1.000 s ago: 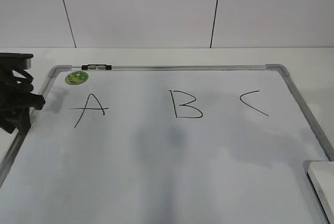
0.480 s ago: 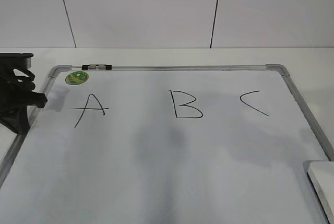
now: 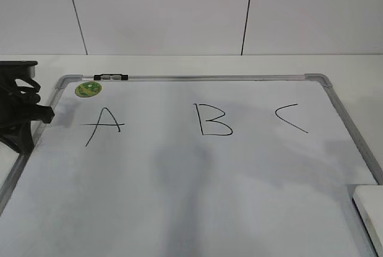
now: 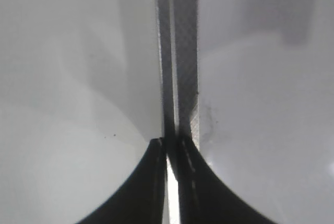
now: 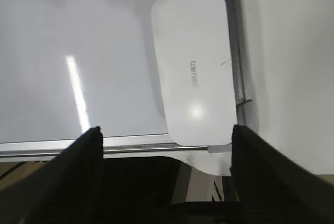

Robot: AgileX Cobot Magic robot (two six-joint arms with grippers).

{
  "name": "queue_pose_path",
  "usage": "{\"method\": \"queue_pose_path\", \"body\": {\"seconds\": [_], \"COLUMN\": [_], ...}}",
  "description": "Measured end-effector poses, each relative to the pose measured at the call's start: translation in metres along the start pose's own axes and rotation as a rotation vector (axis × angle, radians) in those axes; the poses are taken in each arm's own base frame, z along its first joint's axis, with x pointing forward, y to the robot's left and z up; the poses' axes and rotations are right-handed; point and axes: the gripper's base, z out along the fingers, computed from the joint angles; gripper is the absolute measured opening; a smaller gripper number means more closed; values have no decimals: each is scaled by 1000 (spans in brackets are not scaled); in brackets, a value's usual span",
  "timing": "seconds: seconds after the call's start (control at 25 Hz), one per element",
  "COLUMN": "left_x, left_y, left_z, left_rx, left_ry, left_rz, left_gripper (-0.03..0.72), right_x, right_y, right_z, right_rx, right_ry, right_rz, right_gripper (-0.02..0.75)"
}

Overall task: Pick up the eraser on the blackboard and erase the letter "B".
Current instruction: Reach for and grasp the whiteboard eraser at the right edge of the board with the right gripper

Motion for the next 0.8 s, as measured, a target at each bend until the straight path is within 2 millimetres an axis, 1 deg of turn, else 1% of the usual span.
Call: {"method": "queue_pose_path", "body": {"seconds": [0.28, 0.44, 0.8], "left_x": [0, 0, 0], "left_y": [0, 0, 0], "left_z": [0, 0, 0], "left_rx": [0, 0, 0], "left_ry": [0, 0, 0], "left_rz": [0, 0, 0], "left_gripper": [25, 25, 24], "right_x": [-12, -20, -34], "right_y": [1, -3, -6], "right_z": [19, 29, 53], "right_rx": [-19, 20, 31], "right_ry": [83, 95, 147], "right_rz": [-30, -42, -42], "right_gripper": [637, 645, 650]}}
